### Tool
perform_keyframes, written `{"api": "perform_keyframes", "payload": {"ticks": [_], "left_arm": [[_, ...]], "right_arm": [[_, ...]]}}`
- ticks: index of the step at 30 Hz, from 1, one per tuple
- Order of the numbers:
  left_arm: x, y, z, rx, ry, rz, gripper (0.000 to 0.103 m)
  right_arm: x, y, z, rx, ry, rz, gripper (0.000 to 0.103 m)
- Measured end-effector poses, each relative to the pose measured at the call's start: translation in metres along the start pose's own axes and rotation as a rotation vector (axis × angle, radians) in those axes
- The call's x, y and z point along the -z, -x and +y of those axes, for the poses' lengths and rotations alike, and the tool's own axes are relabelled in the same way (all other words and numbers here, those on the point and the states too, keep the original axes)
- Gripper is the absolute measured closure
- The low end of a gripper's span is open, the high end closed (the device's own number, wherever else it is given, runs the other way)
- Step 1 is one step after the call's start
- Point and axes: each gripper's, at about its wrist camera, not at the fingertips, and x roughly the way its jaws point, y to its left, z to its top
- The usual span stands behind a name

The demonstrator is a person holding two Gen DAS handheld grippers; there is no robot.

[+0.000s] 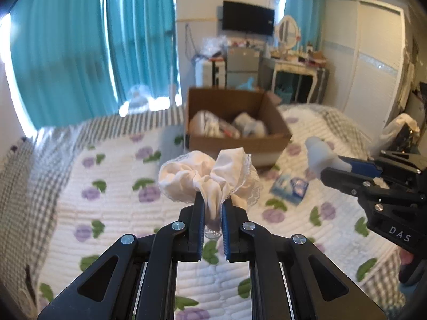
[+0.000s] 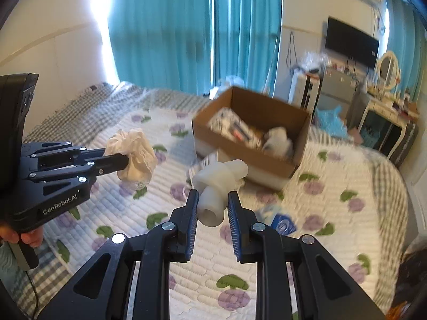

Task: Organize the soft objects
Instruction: 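Carry the scrunchie and cloth into the box and open both grippers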

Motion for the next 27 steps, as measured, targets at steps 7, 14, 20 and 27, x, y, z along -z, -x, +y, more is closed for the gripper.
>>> {"api": "perform_keyframes", "payload": {"ticks": [7,14,20,27], "left_arm": [[-0.047,0.022,-0.01,-0.005,-0.035,-0.099,0.093],[-0.095,0.015,-0.017,-0.018,-0.082,-0.167,0.093],[-0.129,-0.014,-0.021,-0.029,-0.106,-0.192,0.093],[-0.152,-0.065,-0.023,-0.034,-0.112,-0.175,0.093]], "right_arm": [[-0.043,0.035,-0.004,0.039,0.036,-0.091,0.082],[-0.097,0.048,-0.022,0.069,0.049,-0.169,0.082],[-0.141,0.035,-0.04,0.093,0.06,-0.208,0.082],[-0.177,-0.002,-0.062,0.111,0.066,-0.205,0.082]]}}
